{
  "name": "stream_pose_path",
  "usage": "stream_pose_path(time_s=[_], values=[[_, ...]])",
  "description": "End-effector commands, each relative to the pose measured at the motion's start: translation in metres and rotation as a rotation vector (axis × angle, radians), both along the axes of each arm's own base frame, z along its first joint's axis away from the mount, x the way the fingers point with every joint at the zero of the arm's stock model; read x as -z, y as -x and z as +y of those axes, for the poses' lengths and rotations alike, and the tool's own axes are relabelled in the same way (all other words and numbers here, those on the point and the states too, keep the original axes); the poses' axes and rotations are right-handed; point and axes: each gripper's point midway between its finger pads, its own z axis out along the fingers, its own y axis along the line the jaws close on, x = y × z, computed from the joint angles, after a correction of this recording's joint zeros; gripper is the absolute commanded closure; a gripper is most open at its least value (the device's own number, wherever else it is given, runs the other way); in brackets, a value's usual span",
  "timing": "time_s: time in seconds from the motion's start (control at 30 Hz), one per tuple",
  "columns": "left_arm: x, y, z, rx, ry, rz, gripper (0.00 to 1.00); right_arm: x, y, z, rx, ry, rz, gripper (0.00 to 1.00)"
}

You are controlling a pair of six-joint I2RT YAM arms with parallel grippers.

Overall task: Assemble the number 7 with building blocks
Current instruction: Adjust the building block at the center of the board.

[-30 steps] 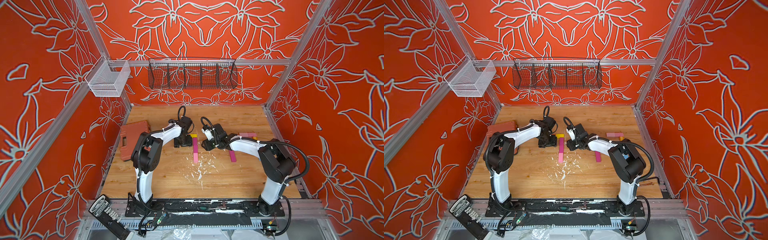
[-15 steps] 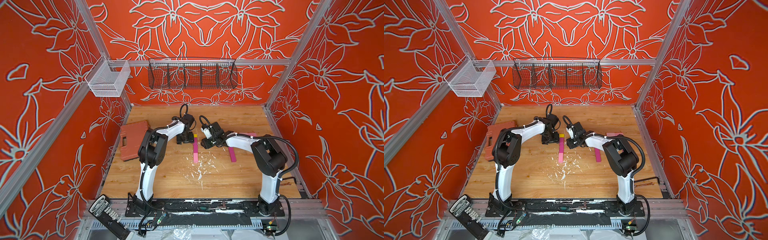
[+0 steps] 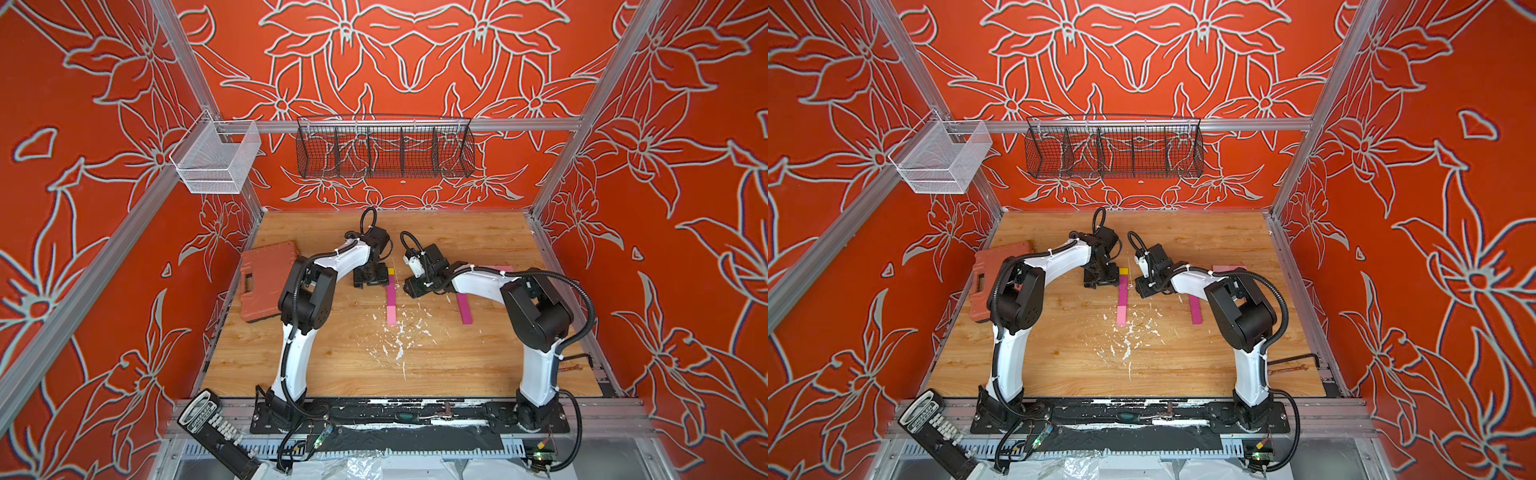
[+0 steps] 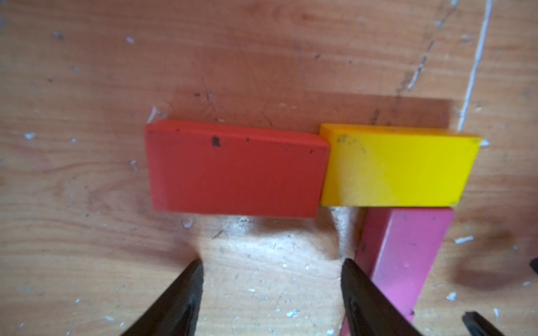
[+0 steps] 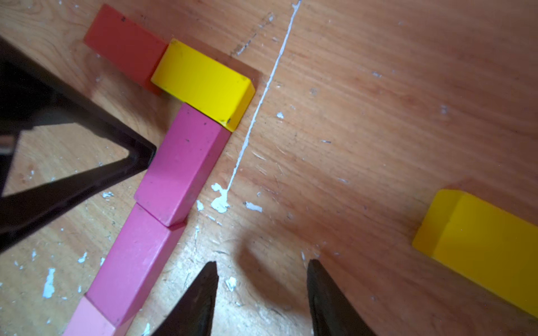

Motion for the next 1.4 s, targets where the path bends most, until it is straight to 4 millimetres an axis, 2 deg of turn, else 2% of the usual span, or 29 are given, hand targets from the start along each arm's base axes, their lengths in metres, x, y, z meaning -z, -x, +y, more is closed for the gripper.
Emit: stream_pose_path(time_s=[0.0, 0.63, 1.13, 1.23, 1.37], values=[[0.014, 0.006, 0.001, 0.001, 0.001, 0.05, 0.27, 0.001, -0.004, 0.001, 0.013, -0.011, 0.006, 0.48], [0.018, 0.008, -0.001, 0.003, 0.007, 0.064, 0.21, 0.002, -0.002, -0.002, 0.016, -0.014, 0.009, 0.48], [0.014, 0.009, 0.001, 0.002, -0.001, 0.06, 0.21, 0.002, -0.001, -0.004, 0.018, -0.019, 0.011, 0.48], [0.006, 0.008, 0.003, 0.006, -0.009, 0.046, 0.21, -0.002, -0.001, -0.001, 0.012, -0.033, 0.007, 0.48], [-0.019, 0.007, 0.01, 0.015, -0.024, -0.02, 0.19, -0.014, -0.001, 0.005, -0.017, -0.066, -0.014, 0.48]])
